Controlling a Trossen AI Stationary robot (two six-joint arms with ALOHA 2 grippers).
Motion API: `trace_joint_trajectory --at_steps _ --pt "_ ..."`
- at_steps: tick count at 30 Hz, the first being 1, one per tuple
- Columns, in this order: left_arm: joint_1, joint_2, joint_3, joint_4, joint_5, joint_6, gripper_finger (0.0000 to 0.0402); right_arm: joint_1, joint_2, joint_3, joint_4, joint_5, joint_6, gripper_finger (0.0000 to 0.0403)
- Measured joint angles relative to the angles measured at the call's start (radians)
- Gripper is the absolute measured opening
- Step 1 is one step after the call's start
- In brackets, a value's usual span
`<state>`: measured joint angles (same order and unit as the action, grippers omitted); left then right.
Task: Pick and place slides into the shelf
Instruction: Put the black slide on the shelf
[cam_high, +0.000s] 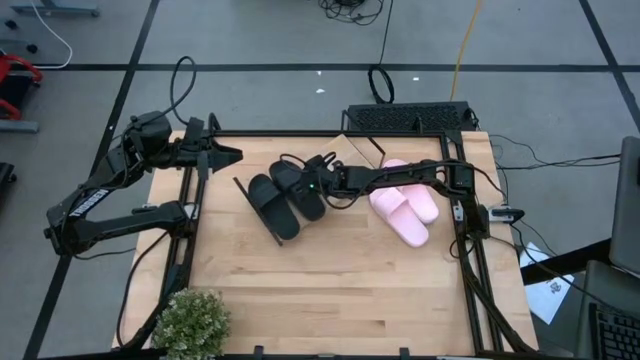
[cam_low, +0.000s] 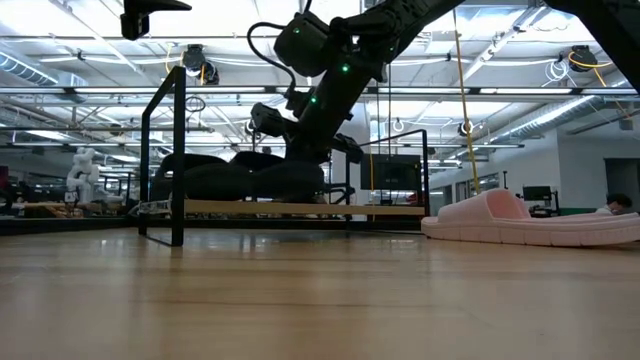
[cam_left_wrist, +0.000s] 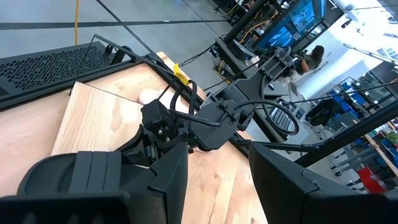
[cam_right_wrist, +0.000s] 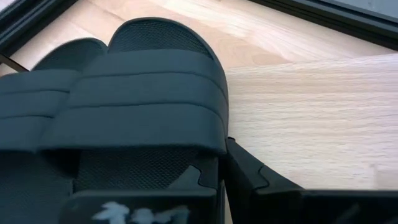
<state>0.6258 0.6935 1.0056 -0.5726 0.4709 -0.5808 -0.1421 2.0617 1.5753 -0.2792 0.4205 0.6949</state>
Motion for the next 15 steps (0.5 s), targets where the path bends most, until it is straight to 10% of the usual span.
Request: trace_joint_trajectory --at_steps 15 --pt "0.000 0.000 0.000 0.001 0.000 0.000 0.0165 0.001 0.000 0.000 0.006 0.020 0.000 0.0000"
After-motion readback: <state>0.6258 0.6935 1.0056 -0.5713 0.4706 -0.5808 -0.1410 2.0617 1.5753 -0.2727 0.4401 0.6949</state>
